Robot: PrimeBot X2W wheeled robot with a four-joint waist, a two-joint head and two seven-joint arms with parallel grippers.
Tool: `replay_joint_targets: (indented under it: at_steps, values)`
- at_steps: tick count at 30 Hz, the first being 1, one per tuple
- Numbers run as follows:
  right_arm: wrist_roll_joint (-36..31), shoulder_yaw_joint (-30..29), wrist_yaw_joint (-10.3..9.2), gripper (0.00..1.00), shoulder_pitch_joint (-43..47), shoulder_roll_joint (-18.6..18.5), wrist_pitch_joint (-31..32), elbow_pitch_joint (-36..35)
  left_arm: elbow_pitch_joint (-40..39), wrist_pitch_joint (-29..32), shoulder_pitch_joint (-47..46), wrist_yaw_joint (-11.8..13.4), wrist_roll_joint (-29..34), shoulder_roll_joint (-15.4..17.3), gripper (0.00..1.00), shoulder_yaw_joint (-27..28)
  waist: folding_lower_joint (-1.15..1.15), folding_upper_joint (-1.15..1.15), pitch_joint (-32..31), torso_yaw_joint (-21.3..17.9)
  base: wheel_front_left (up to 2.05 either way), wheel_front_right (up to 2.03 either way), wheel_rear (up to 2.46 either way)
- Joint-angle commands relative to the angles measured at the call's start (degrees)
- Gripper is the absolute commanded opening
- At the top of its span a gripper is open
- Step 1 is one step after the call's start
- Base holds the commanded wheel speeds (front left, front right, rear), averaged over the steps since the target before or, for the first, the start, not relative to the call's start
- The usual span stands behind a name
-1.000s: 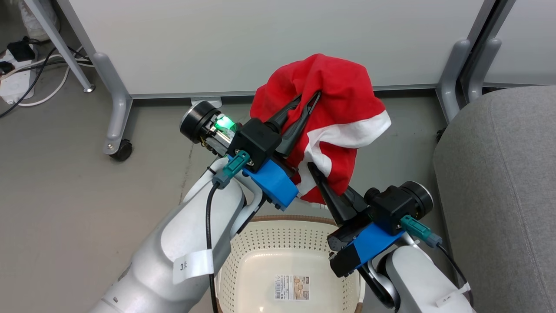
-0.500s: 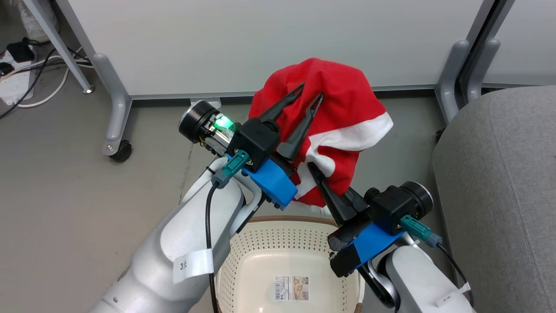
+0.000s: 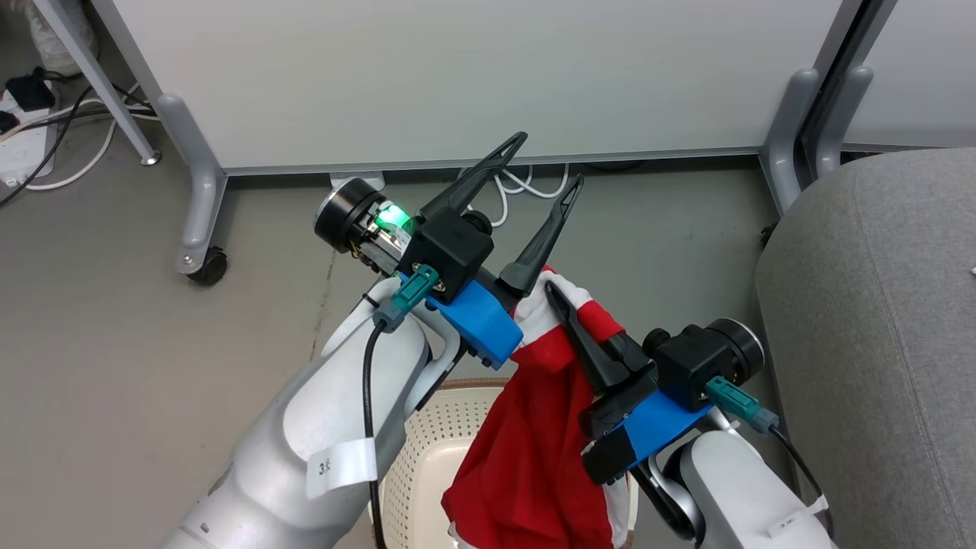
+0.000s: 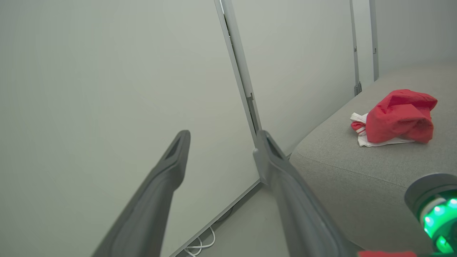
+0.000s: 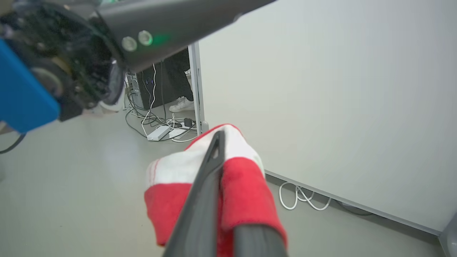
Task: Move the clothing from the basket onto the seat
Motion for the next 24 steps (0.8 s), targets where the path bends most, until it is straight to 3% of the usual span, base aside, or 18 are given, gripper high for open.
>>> replay_joint_targets:
  at_steps: [1, 13, 24]
  values:
    - [-0.1, -0.2, 0.01, 0.0, 0.3, 0.1, -0.2, -0.1, 0.2, -0.3, 0.5, -0.4, 0.3, -0.1, 1.0, 0.4, 0.0, 0.0, 0.0, 0.0, 0.0, 0.0, 0.0]
    - [-1.2, -3.7, 0.01, 0.0, -0.4, 0.1, -0.2, -0.5, 0.0, -0.3, 0.5, -0.4, 0.5, 0.0, 1.0, 0.4, 0.0, 0.0, 0.9, -1.0, 0.0, 0.0, 0.0]
    - [-2.8, -9.2, 0.01, 0.0, -1.8, 0.0, -0.2, -1.6, -0.3, -0.3, -0.7, -0.3, 0.9, 0.7, 1.0, -0.5, 0.0, 0.0, 4.0, -5.1, 0.0, 0.0, 0.0]
